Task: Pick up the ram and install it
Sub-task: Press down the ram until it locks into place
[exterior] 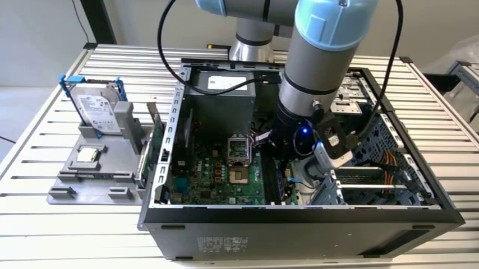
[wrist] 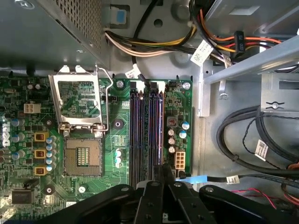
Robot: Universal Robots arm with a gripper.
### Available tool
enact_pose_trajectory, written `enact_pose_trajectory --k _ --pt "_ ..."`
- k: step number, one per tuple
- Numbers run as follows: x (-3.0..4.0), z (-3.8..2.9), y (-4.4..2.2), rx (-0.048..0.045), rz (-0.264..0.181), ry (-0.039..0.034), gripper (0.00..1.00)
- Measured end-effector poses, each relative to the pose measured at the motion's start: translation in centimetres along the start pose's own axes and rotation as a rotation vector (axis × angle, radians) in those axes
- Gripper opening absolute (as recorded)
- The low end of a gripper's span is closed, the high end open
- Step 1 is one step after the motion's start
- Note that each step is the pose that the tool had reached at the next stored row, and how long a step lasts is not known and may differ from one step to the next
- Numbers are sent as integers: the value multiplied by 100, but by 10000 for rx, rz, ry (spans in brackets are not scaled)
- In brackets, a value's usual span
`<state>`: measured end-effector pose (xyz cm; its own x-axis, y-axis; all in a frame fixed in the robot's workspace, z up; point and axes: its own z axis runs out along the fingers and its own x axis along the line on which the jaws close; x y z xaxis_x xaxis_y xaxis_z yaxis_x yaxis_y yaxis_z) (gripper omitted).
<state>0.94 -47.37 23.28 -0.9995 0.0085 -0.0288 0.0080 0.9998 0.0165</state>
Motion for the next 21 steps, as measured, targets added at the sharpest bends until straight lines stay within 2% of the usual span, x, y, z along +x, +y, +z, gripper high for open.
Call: enact_pose_trajectory --k 2,8,9,10,12,13,21 --pt "0 -10 1 -3 0 1 0" --pt "-8 -261 5 -5 0 0 0" --pt "-8 -282 5 -6 0 1 0" --pt "-8 -291 5 -35 0 0 0" --pt "-9 -296 5 -249 5 2 0" --pt "-8 -296 5 -324 9 3 0" --pt "-8 -296 5 -375 11 3 0"
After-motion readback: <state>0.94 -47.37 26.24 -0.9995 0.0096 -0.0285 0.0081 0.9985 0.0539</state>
